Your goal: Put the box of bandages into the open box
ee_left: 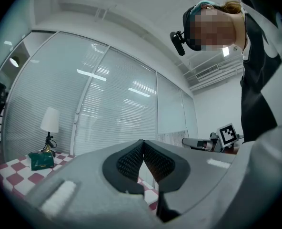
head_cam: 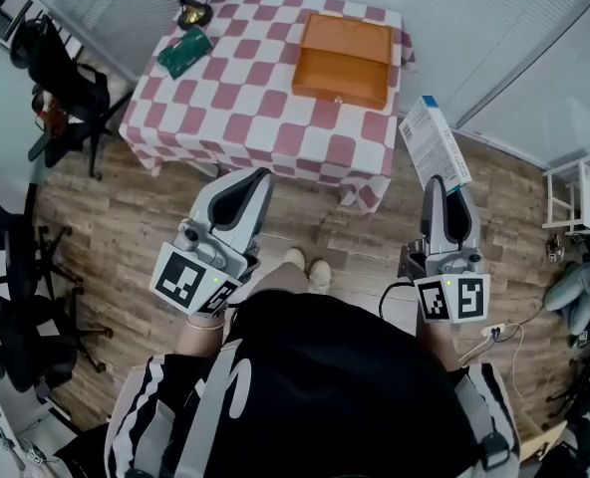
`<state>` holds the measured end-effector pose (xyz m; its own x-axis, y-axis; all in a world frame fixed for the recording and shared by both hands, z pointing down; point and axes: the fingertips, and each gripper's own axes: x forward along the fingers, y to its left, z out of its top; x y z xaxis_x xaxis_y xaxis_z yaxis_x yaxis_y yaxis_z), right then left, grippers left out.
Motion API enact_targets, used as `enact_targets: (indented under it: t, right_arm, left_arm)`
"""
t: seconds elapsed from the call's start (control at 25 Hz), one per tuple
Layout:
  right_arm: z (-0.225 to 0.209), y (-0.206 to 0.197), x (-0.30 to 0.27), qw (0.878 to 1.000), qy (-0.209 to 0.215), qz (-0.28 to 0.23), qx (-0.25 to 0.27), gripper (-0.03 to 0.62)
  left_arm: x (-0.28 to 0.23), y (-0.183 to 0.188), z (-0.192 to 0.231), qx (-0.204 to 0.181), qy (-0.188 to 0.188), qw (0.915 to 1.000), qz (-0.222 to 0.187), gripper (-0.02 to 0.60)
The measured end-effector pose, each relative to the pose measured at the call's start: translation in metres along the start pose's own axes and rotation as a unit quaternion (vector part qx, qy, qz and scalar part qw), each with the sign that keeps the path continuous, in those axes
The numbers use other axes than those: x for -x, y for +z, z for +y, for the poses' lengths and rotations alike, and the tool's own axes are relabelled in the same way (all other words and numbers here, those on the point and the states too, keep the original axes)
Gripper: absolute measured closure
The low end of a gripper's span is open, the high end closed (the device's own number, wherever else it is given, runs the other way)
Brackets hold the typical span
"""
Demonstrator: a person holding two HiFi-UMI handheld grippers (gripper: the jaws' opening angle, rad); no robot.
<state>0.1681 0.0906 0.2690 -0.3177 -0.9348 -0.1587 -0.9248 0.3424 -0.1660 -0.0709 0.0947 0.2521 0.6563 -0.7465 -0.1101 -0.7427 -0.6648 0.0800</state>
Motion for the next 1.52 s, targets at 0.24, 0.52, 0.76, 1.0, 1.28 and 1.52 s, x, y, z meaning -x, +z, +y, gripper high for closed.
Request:
enact_targets:
  t: [0.24, 0.52, 0.76, 1.0, 1.28, 1.52]
  right_arm:
    - [0.004, -0.009, -0.013, 1.0, 0.008, 0.004, -0.006, 0.514]
    - [-0.006, -0.011, -0.025, 1.0, -0.007, 0.004, 0.003, 0.515]
    - [-0.02, -0.008, -0.046, 1.0, -0.025, -0.003, 0.01, 0.514]
    - [-0.035, -0.008, -0.079, 0.999, -0.034, -0.007, 0.014, 0.514]
    - [-0.042, -0.011, -0.12, 0.999, -0.029, -0.008, 0.016, 0.515]
    - [-0.052, -0.011, -0.146, 0.999, -0.037, -0.01, 0.018, 0.516]
  left_arm:
    - [0.004, -0.012, 0.016, 0.007, 0.016, 0.9998, 0.013, 0.58]
    - [-0.024, -0.015, 0.027, 0.01, -0.011, 0.9999, 0.005, 0.58]
    - [-0.06, -0.014, 0.042, 0.012, -0.034, 0.9993, -0.005, 0.58]
    - [-0.093, -0.011, 0.066, 0.01, -0.046, 0.9989, -0.011, 0.58]
    - [-0.122, -0.012, 0.097, 0.013, -0.045, 0.9988, -0.013, 0.58]
    - [-0.146, -0.011, 0.115, 0.015, -0.055, 0.9983, -0.015, 0.58]
